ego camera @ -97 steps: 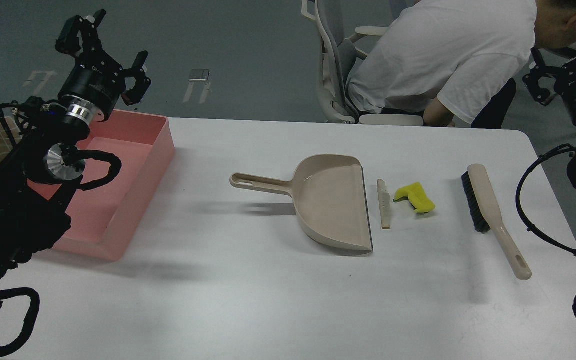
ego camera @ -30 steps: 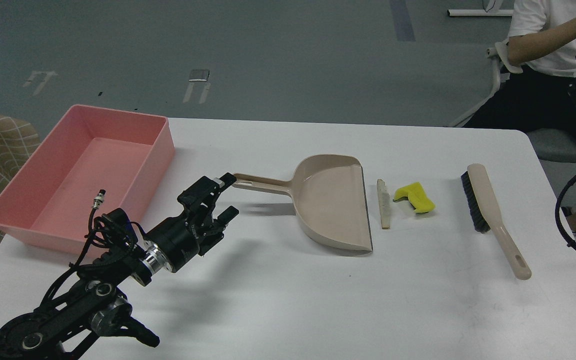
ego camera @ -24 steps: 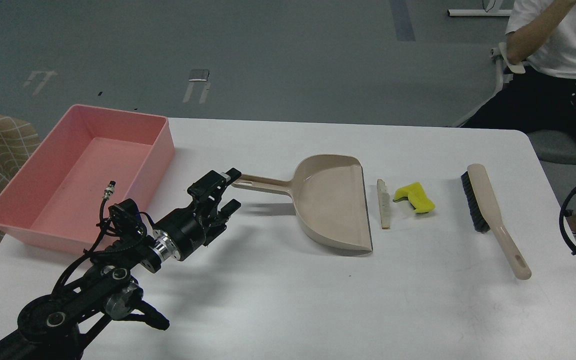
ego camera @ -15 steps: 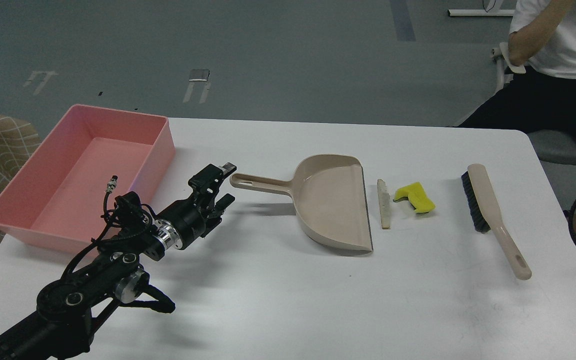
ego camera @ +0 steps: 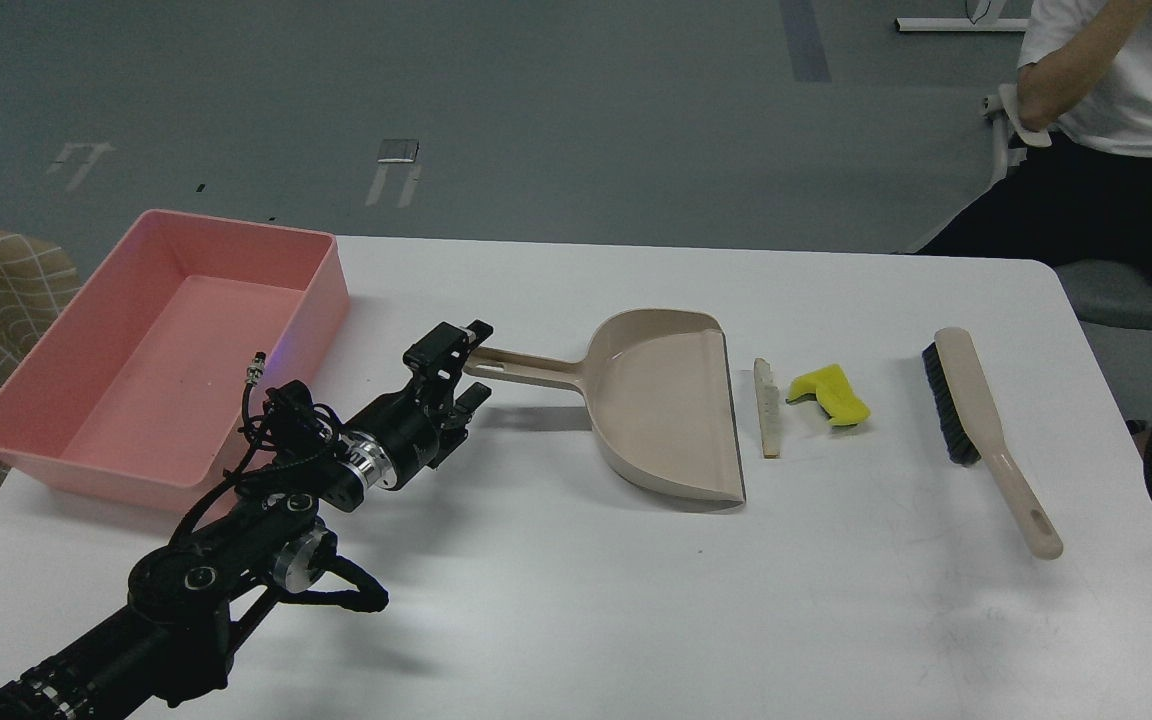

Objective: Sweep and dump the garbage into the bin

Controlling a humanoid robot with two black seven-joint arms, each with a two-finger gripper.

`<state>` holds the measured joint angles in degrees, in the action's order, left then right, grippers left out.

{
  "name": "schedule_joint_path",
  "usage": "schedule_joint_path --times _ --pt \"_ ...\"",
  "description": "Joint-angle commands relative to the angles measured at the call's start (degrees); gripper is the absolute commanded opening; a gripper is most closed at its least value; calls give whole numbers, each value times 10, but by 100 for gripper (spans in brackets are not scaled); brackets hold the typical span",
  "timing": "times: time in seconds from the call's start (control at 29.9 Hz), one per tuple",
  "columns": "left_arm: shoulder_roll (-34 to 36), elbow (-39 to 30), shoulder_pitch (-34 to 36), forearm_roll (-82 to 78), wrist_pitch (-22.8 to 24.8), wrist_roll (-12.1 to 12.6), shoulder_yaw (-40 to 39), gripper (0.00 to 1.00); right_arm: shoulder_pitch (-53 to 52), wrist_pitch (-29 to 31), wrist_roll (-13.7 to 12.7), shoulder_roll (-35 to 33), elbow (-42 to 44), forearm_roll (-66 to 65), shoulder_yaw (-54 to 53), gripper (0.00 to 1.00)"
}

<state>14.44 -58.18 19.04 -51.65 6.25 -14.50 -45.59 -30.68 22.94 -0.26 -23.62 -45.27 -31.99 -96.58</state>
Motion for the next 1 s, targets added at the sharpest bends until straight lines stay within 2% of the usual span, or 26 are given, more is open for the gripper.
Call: schedule_joint_path --times 0.0,0.1,0.23,0.37,0.5,0.8,0.97 --pt "1 0 1 -2 0 -1 1 43 0 1 0 3 -1 0 0 100" --pt "4 0 1 -3 0 -9 2 33 0 1 0 5 0 0 0 100" --pt "7 0 0 -4 0 -18 6 31 0 1 0 6 1 0 0 100" --pt "7 -1 4 -5 0 -32 25 15 0 1 0 6 1 0 0 100" --pt "6 -2 9 -5 -1 -35 37 5 0 1 0 5 1 0 0 100" --pt "11 -2 13 -7 -2 -36 37 0 22 7 -2 -17 -10 -16 25 100" --pt "44 -11 16 -27 -3 -51 37 0 32 7 -1 -119 -40 -34 123 100"
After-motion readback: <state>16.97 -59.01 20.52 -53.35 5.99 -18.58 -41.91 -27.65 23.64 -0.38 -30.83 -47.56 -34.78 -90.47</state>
